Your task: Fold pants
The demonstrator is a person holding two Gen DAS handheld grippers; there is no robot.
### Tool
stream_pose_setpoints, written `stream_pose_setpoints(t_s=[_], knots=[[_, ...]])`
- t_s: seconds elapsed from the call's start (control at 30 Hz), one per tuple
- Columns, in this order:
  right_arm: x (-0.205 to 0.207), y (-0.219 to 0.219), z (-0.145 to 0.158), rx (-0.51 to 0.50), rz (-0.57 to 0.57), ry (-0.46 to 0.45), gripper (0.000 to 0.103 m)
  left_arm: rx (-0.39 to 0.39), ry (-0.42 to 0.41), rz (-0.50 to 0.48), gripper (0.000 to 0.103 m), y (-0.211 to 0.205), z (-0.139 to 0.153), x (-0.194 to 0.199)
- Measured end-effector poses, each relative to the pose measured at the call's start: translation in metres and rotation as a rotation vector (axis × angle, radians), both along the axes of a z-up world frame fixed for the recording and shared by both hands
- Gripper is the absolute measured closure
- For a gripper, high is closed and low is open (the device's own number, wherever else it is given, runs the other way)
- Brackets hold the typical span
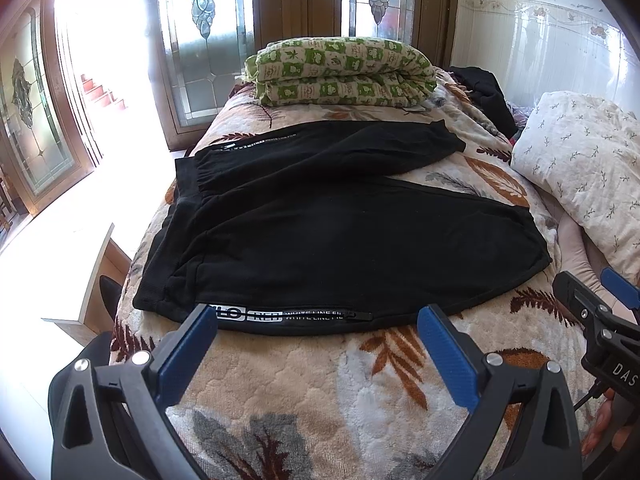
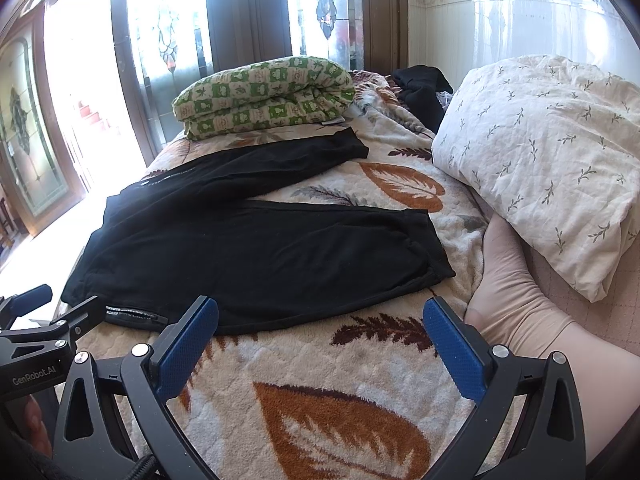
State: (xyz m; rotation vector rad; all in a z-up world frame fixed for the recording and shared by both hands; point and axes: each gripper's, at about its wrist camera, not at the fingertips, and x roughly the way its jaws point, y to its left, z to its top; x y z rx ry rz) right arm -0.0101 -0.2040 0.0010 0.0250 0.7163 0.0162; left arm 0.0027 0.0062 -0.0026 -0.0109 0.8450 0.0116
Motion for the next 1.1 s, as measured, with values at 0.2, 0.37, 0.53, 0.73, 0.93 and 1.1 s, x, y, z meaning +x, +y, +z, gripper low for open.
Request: stream_pose_setpoints(t_s=[0.2, 0.37, 0.53, 0.73, 0.93, 1.1], knots=[[0.0001, -0.0003, 0.0001, 0.001, 0.001, 0.001, 0.000, 0.000, -0.001, -0.001, 0.001, 0.0002, -0.0001, -0.0001], [-0.0005, 0.0009, -0.0001, 0.000, 0.001, 0.001, 0.000, 0.000, 0.000, -0.001, 0.001, 0.0018, 0.0003, 0.0005], [-0.0003, 0.0013, -0.0005, 0.000, 0.000, 0.000, 0.000, 0.000, -0.005, -0.001, 0.001, 0.0027, 0.0013, 0.0004], [-0.0001, 0.0007, -0.0001, 0.000, 0.001, 0.000, 0.000, 0.002, -0.008, 0.000, 0.001, 0.0028, 0.0028, 0.0004], [0.0003, 0.0008, 0.0001, 0.000, 0.001, 0.002, 0.000, -0.002, -0.012, 0.003, 0.001, 0.0036, 0.0051, 0.0011], [-0.0001, -0.0001, -0.0001, 0.006, -0.003, 0.009, 0.000, -0.001, -0.014, 0.002, 0.001, 0.0024, 0.0051, 0.0006]])
